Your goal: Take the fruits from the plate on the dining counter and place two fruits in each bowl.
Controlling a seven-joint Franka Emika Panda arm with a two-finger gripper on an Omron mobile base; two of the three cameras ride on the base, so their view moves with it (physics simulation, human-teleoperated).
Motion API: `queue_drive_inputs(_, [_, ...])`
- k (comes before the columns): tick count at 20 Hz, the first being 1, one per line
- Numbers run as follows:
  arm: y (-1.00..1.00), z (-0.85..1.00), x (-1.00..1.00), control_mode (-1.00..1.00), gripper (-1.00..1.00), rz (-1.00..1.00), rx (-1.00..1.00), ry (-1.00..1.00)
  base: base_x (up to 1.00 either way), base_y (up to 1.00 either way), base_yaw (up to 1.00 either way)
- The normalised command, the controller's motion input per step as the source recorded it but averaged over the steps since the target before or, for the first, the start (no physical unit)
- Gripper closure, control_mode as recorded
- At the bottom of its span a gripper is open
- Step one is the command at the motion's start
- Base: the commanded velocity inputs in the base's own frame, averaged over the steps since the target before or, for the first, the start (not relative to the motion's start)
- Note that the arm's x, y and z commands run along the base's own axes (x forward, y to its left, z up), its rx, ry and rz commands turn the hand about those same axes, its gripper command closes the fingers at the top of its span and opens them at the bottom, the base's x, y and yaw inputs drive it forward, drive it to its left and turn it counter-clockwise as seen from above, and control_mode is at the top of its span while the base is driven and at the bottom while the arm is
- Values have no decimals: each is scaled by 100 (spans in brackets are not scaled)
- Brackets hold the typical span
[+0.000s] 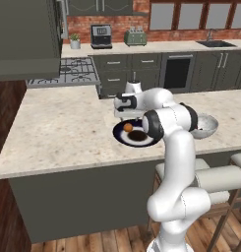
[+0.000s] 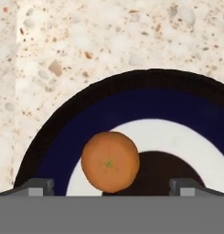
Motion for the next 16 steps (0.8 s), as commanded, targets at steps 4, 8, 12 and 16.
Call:
queue_drive_inputs(4, [0,-16,-9,-100,-100,0,0,0,0,0,0])
queue_drive_inputs(8, [0,-15,0,-100,-100,0,0,2,0,0,0])
queue_drive_inputs(12, [0,-13,0,-100,-100,0,0,2,0,0,0])
queue_drive_inputs(16, [0,-12,16,-100,-100,0,0,1,0,0,0])
